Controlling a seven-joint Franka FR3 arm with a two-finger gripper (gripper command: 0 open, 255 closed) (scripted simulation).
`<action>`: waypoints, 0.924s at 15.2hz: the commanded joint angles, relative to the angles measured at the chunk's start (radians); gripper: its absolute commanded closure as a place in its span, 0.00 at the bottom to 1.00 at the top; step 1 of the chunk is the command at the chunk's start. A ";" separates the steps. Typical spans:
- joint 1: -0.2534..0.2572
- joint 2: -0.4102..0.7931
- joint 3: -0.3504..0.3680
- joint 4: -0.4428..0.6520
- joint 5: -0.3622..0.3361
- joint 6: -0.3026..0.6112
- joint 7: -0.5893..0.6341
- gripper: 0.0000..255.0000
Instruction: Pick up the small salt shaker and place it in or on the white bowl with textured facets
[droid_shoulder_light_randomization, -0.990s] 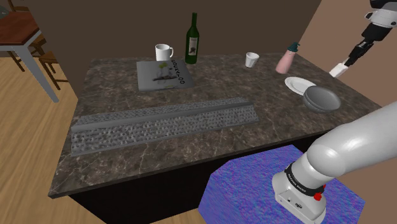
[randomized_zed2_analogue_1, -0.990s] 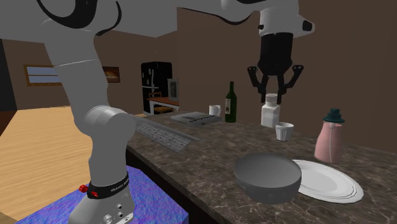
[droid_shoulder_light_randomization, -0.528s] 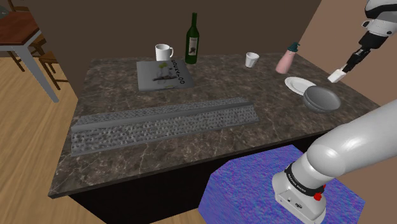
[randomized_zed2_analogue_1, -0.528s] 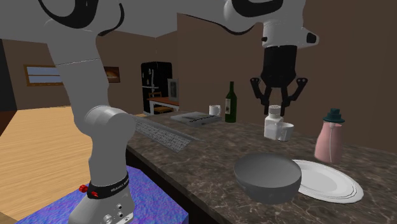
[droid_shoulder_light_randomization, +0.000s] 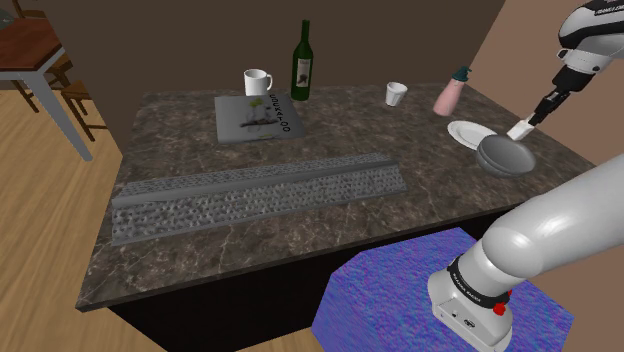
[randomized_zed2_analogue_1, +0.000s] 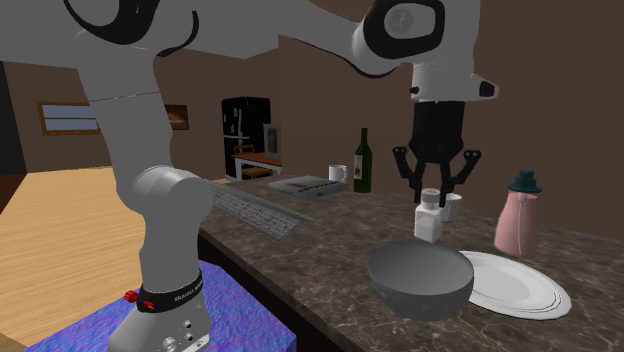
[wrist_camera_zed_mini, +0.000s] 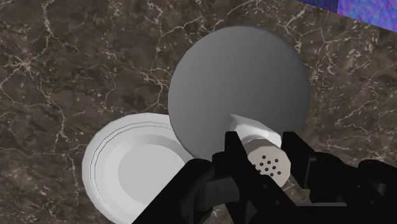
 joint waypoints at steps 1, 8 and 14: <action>0.000 0.003 -0.005 -0.024 0.000 0.026 -0.002 1.00; 0.004 0.027 -0.027 -0.079 0.015 0.098 -0.014 1.00; 0.004 0.027 -0.027 -0.079 0.015 0.098 -0.014 1.00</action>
